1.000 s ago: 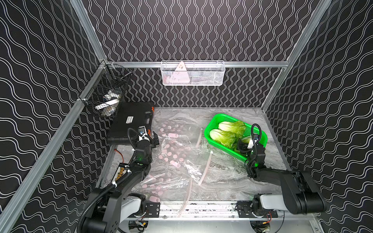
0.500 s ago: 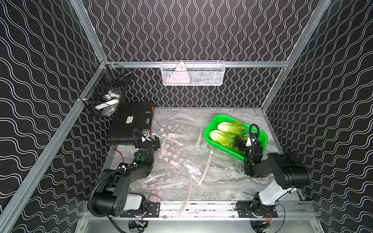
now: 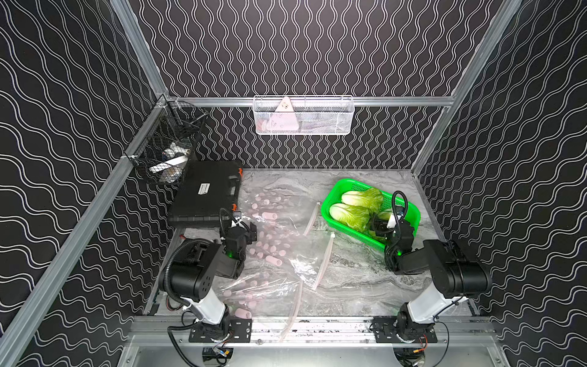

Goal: Open the zip-top bag and take out the chinese cabbages
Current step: Reset both arms

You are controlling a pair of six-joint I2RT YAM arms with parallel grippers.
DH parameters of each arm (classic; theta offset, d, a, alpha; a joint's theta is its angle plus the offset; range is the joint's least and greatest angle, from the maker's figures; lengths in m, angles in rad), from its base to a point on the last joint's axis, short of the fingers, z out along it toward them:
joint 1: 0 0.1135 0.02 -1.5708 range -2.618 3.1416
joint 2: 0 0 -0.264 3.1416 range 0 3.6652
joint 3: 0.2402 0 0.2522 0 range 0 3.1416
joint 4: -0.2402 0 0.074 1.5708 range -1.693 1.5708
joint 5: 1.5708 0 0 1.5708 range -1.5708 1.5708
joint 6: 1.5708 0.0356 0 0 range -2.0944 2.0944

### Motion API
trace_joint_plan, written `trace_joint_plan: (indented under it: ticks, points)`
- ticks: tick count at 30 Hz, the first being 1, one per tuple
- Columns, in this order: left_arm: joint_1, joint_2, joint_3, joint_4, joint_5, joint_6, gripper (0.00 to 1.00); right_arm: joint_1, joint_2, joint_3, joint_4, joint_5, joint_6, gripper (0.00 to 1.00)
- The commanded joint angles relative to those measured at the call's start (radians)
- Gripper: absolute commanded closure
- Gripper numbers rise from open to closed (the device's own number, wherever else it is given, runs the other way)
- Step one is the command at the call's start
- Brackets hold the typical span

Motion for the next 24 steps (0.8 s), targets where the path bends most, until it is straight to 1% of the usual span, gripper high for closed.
trace_joint_plan:
  ticks: [1,4,17,18,19,22,24]
  points:
    - [0.008,-0.005,0.018,0.014,0.024,0.003,0.01,-0.01,0.001,0.02,-0.113,-0.035,0.022,0.0]
    - [0.008,0.0,0.03,0.001,0.016,0.003,0.01,-0.027,-0.002,0.034,-0.146,-0.059,0.033,0.0]
    - [0.003,0.008,0.029,0.019,0.003,0.016,0.01,-0.029,-0.001,0.035,-0.143,-0.049,0.028,0.0]
    - [-0.002,0.007,0.029,0.019,-0.001,0.018,0.01,-0.029,0.001,0.036,-0.144,-0.047,0.031,0.01]
    - [-0.008,0.009,0.026,0.031,-0.013,0.025,0.01,-0.029,0.002,0.039,-0.147,0.0,0.046,0.0]
    - [-0.026,0.01,0.02,0.043,-0.027,0.032,0.01,-0.029,0.001,0.052,-0.18,0.01,0.055,0.01]
    - [-0.028,0.009,0.019,0.046,-0.027,0.033,0.01,-0.029,0.001,0.035,-0.136,0.009,0.049,0.0]
